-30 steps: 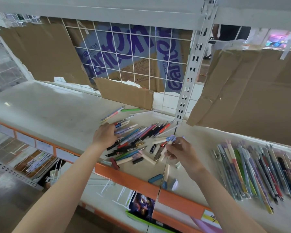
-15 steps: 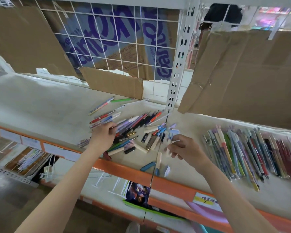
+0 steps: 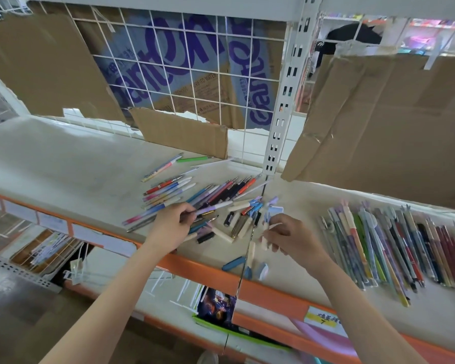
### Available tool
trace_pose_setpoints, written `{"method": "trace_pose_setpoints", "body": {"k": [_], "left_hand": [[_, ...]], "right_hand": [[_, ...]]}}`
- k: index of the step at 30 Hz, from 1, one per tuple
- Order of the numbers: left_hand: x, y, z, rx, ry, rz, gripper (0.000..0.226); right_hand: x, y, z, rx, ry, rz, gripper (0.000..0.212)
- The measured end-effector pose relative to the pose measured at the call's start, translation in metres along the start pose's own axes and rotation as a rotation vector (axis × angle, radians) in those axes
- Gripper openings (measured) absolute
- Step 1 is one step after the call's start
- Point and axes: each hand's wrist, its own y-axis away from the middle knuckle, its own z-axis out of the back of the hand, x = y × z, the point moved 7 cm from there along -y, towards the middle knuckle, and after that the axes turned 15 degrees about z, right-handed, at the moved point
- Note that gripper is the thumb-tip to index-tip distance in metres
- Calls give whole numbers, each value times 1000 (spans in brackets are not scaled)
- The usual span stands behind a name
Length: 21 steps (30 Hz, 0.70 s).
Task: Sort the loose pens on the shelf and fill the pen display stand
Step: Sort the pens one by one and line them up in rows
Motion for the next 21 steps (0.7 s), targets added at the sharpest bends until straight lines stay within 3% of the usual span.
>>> {"method": "trace_pose_setpoints", "body": {"k": [5,8,14,17,21], "left_hand": [[0,13,-6,33,-46,-79,3],[3,10,0,-28,-33,-79,10],[21,-16,33,-240,-77,47,10],[39,-23,44,-254,-114,140,19],[56,-25,49,-221,-135,203,12]], "right_hand": [[2,-5,-4,12,163,39,8],[6,-9,-9,22,220,61,10],[15,-16,-23,42,298,125,12],[17,-18,-27,46,304,146,11],[17,-19,-30,73,323,148,11]]}}
